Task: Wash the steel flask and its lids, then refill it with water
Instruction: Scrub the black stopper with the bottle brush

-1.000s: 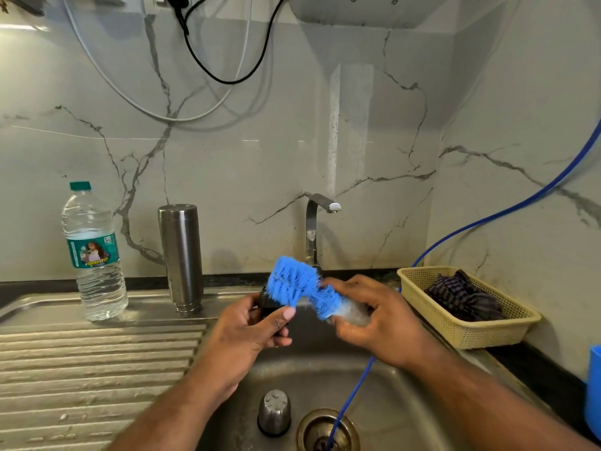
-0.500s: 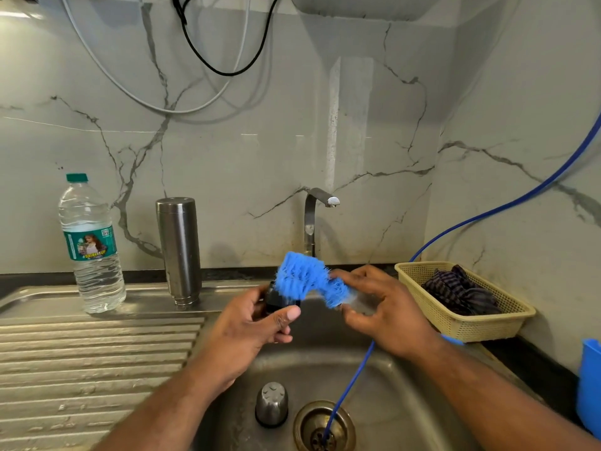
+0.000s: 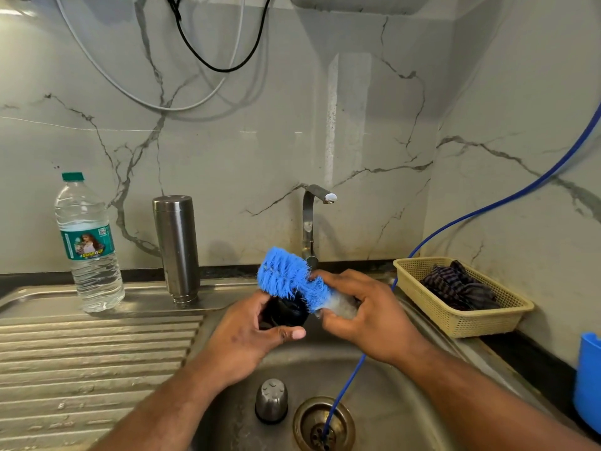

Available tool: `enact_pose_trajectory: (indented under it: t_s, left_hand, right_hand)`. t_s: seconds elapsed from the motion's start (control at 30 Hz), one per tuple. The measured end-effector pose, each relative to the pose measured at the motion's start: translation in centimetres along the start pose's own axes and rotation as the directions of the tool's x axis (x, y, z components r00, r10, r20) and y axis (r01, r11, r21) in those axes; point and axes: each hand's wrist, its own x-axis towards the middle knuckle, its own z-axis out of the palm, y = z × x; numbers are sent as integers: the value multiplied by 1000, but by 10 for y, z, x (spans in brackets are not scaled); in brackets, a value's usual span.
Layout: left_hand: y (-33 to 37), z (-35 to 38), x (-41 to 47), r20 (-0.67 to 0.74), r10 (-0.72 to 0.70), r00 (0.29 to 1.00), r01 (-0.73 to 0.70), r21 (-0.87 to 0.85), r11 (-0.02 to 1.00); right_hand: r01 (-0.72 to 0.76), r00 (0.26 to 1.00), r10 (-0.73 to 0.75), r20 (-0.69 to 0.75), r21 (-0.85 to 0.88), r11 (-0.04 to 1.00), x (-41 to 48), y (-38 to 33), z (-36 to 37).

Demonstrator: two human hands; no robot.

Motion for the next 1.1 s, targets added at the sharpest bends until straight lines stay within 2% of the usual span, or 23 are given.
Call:
enact_pose_trajectory:
  t_s: [0.13,0.23,0.3,0.4,0.5,0.6,0.7,0.77,0.87,0.97,1.03,1.1]
  left_hand:
    - [-3,-13,4,-131,-12,991,5,-56,998]
    - [-1,-11,3,-52,11,999,-11,-12,1000]
    - [-1,-3,0,12,17,1000,-17,32,999]
    - [-4,-5,1,-62,23,998,-21,39,999]
    - [-5,-15,3,-145,13,989,-19,-43,999]
    - [-2,-11,3,-81,29,996,-29,-5,1000]
    - [-3,-2,1,-3,29,1000,-29,51,998]
    - [-4,-5,1,-54,14,998,-11,61,998]
    - [-6,-14,4,-153,-8,988,5,-24,1000]
    - [-6,-10,3,-98,-9,995,6,-27,1000]
    - [-9,-5,4,-49,-7,999,9,28,1000]
    - [-13,-5,6,-56,-16,998,21,80,997]
  right_hand:
    - [-66,998,66,5,3,998,1,8,-9]
    - [-135,989,135,-60,5,991,3,11,-9]
    - [-93,995,94,-32,18,995,2,6,-6]
    - [-35,999,34,34,48,998,0,0,-3]
    - [-95,995,93,37,46,994,1,4,-6]
    - [-150,989,150,-17,18,989,2,8,-10]
    - [-94,995,93,24,42,995,0,2,-5]
    - [-61,996,58,64,53,997,-1,-1,-1]
    - [-95,994,93,54,37,995,1,4,-5]
    - [-136,991,136,1,-12,991,2,9,-11]
    - [-112,993,112,24,0,994,0,4,-8]
    - [-64,995,63,79,11,998,-2,1,-3]
